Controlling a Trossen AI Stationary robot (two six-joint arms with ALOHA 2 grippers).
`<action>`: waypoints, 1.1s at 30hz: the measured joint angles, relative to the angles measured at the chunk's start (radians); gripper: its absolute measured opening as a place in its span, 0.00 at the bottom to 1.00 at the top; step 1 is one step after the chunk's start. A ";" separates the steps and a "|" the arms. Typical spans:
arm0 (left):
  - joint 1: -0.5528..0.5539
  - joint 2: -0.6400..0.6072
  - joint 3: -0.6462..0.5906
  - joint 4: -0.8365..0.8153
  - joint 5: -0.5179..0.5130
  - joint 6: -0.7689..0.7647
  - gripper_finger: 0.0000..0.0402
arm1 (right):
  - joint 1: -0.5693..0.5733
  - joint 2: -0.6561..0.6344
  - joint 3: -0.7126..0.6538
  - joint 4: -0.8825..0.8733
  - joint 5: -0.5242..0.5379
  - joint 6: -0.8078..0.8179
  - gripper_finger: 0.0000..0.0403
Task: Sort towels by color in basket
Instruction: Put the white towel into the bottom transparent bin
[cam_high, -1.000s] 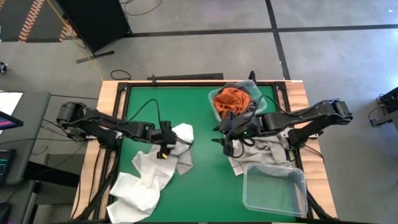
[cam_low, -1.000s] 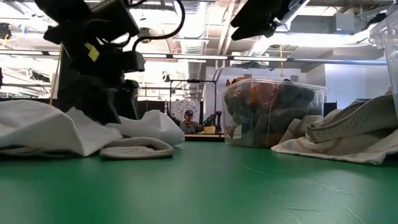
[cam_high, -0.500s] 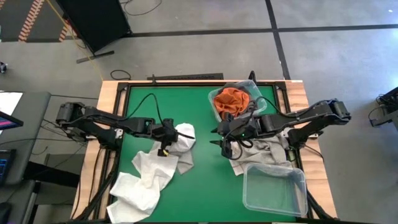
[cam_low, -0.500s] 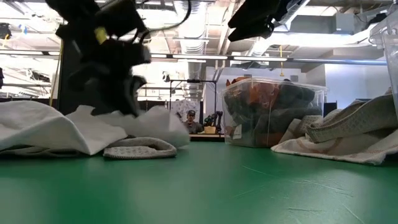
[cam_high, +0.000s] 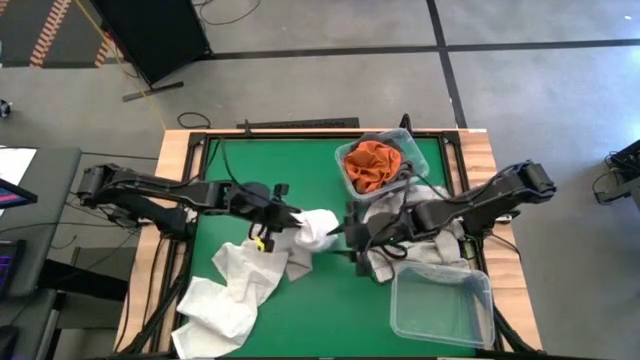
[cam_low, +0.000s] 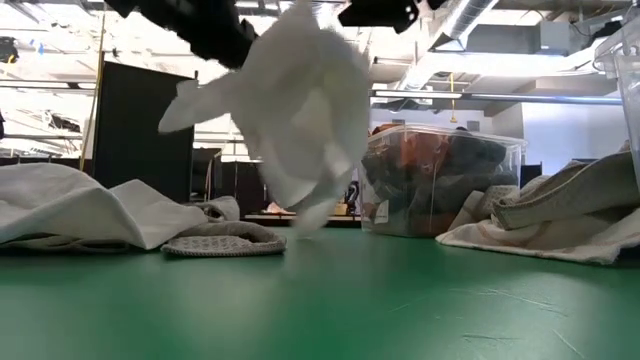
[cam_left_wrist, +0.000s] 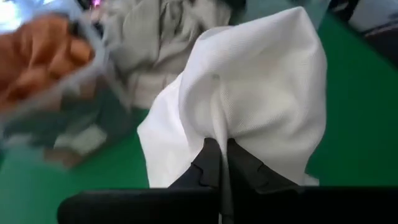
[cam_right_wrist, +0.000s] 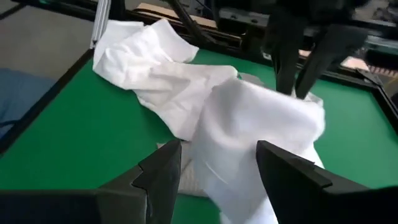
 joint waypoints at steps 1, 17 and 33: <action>-0.002 0.001 0.000 0.017 0.013 0.000 0.00 | 0.002 0.016 0.000 0.020 0.000 -0.014 0.60; -0.043 0.044 -0.001 0.120 0.097 0.038 0.00 | -0.057 0.214 0.000 0.249 0.028 -0.108 0.65; -0.044 0.042 -0.001 0.135 0.128 0.047 0.00 | -0.073 0.214 -0.002 0.403 -0.024 -0.163 0.79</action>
